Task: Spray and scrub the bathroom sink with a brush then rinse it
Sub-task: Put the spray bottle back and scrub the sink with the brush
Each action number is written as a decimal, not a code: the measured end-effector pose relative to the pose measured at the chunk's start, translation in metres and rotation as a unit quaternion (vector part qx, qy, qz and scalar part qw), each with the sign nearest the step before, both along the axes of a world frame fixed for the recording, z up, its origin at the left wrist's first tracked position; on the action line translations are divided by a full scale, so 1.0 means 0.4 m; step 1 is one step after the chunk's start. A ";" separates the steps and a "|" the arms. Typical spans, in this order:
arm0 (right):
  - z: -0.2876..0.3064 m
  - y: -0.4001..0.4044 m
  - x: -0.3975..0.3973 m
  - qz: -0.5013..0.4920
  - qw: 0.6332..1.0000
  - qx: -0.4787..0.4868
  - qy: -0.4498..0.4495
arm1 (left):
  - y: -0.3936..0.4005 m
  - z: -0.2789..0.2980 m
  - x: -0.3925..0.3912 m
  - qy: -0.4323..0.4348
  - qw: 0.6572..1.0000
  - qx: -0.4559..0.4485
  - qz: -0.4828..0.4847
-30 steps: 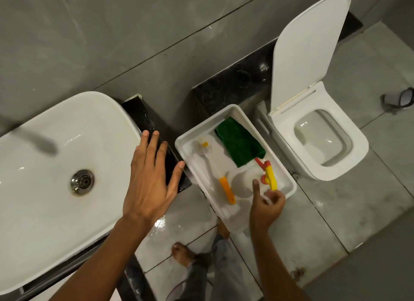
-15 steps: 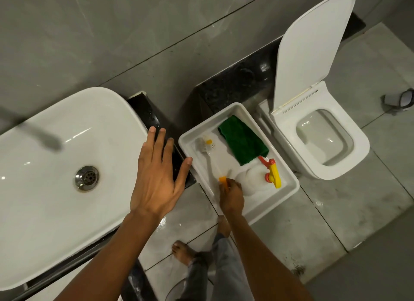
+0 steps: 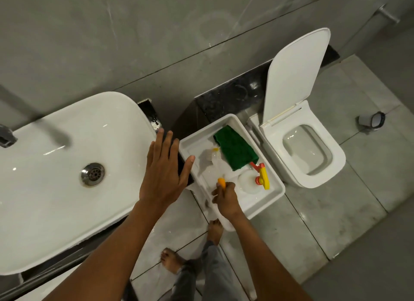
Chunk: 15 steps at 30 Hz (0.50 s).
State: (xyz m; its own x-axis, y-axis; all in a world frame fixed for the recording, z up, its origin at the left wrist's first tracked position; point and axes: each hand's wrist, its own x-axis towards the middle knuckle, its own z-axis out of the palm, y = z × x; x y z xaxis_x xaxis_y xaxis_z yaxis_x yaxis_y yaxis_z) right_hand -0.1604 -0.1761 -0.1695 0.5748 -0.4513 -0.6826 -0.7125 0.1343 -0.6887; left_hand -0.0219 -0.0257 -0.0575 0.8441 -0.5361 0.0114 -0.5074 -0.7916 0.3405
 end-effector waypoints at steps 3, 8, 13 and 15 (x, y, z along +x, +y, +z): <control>0.076 0.003 -0.006 -0.007 0.999 -0.009 -0.046 | 0.009 0.013 0.002 0.018 0.999 -0.032 0.001; 0.228 0.019 -0.015 -0.029 0.992 -0.001 -0.123 | 0.062 0.054 -0.019 0.038 0.998 -0.055 -0.014; 0.352 0.057 -0.016 0.054 0.980 0.011 -0.189 | 0.177 0.100 -0.051 0.018 0.996 -0.091 -0.008; 0.392 0.085 -0.014 0.078 0.975 -0.014 -0.207 | 0.240 0.115 -0.054 0.012 0.995 -0.095 0.012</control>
State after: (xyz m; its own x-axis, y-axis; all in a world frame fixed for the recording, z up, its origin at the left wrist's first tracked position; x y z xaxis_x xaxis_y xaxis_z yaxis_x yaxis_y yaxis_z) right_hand -0.1659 -0.1422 -0.0125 0.8616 -0.3511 -0.3665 -0.3832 0.0234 -0.9234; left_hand -0.0434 0.0703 -0.0115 0.8577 -0.5062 0.0902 -0.4789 -0.7228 0.4981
